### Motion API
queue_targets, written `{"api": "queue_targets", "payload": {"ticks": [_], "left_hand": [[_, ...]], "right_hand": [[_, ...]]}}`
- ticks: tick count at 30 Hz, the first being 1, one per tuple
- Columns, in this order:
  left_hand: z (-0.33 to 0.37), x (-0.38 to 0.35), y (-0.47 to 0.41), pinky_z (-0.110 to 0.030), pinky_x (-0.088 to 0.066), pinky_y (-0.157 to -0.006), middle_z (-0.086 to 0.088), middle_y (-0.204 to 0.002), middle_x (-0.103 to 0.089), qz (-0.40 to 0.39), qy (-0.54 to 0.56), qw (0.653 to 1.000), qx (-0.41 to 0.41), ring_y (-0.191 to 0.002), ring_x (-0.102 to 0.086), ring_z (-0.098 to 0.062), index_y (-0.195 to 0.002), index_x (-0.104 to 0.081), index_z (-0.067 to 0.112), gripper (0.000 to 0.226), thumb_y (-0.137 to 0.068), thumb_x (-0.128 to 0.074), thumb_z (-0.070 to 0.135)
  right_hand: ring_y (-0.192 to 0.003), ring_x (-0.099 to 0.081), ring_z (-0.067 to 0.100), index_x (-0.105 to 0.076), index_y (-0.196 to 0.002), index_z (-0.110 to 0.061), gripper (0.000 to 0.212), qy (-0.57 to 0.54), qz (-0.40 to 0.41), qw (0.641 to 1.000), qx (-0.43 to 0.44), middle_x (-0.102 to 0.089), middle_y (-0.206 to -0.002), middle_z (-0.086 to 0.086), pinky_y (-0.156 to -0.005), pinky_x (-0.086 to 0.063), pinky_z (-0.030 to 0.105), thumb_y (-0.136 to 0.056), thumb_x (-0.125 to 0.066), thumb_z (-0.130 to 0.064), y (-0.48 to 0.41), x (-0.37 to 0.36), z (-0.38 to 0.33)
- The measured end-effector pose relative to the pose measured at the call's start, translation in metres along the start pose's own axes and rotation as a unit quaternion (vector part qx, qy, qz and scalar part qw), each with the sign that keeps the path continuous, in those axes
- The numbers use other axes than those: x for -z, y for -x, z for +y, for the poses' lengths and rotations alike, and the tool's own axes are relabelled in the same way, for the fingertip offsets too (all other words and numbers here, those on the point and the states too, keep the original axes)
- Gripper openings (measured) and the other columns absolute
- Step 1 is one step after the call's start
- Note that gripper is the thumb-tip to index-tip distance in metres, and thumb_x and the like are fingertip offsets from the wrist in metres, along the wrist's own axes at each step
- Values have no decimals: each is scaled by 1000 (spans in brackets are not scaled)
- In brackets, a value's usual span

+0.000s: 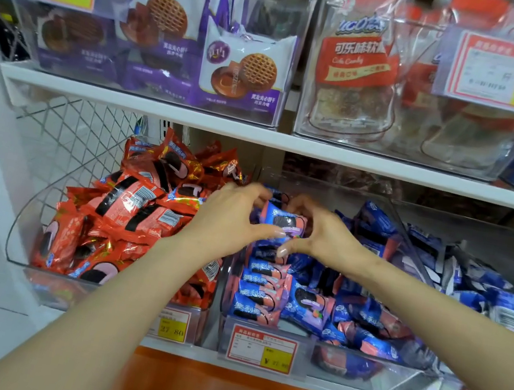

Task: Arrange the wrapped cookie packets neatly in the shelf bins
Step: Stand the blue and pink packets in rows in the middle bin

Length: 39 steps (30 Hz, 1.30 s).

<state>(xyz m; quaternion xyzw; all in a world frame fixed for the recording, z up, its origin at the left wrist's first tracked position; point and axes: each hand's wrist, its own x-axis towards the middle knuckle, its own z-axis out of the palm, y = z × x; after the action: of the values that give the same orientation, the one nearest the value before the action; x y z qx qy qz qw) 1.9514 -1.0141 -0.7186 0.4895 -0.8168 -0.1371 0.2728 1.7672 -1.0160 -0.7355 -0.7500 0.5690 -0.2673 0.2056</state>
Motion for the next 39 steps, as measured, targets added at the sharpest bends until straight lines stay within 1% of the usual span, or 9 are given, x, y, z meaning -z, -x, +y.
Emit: {"api": "queue_targets", "payload": {"ticks": [5,9,12,17,21,23,30,34,39], "left_hand": [[3,-6,-7,-19,-42,-67,5,-87,-60,10,69,998,3,-80,-57,-11,-115,-56,13,46,-76,-75,29],[2,-5,-9,-21,-45,-69,-4,-90,-63,19,125,992,6,-76,-55,-13,-110,-59,11,40,-75,-77,18],[3,-7,-9,-13,-44,-66,-1,-93,-63,19,114,993,2,-77,-55,-10,-110,-57,12,38,-77,-75,16],[-10,-3,-7,-34,-45,-84,-1,-107,-58,57,-39,997,32,-102,-52,-20,-115,-55,15,38,-82,-69,26],[-14,-2,-1,-30,-40,-84,-2,-114,-54,30,-77,996,21,-108,-49,-19,-116,-55,17,33,-86,-63,27],[-14,-2,1,-28,-39,-84,-1,-116,-52,27,-78,997,8,-110,-48,-19,-117,-54,18,31,-87,-61,25],[-16,1,3,-23,-33,-76,0,-119,-49,16,-85,996,4,-107,-50,-16,-117,-54,20,29,-89,-58,26],[-14,2,2,-25,-35,-74,0,-117,-50,15,-91,996,16,-109,-49,-17,-116,-56,22,28,-88,-59,27],[-12,1,1,-25,-35,-73,0,-117,-50,14,-90,996,21,-106,-51,-17,-115,-56,23,27,-88,-59,26]], "right_hand": [[-70,-55,21,-52,-97,-29,50,-125,20,992,12,-61,-108,3,-69,-47,31,-62,-86,-17,14,10,-9],[-76,-61,21,-58,-97,-28,34,-169,6,985,-8,-67,-105,13,-73,-48,17,-75,-75,-10,17,23,-10],[-78,-59,13,-61,-87,-30,22,-106,6,994,-29,-69,-98,15,-68,-43,11,-76,-76,-18,17,28,-7],[-87,-58,16,-64,-107,-12,39,17,145,987,-67,-62,-94,0,-65,-40,16,-72,-80,-20,-4,49,8],[-79,-65,23,-57,-90,-20,28,37,64,993,-93,-66,-91,4,-70,-50,32,-73,-80,-20,-22,26,9],[-86,-63,23,-60,-93,-16,29,60,33,993,-93,-66,-94,8,-73,-47,30,-72,-80,-20,-34,5,11],[-95,-58,22,-61,-103,-10,37,70,55,988,-124,-65,-99,5,-74,-41,27,-74,-78,-26,-58,-24,22],[-100,-61,25,-62,-104,-16,28,118,76,985,-104,-68,-103,5,-85,-48,35,-80,-72,-27,-60,-22,25],[-102,-59,21,-61,-99,-24,29,174,72,977,-103,-67,-103,-4,-87,-38,31,-78,-71,-41,-54,-24,29]]}}
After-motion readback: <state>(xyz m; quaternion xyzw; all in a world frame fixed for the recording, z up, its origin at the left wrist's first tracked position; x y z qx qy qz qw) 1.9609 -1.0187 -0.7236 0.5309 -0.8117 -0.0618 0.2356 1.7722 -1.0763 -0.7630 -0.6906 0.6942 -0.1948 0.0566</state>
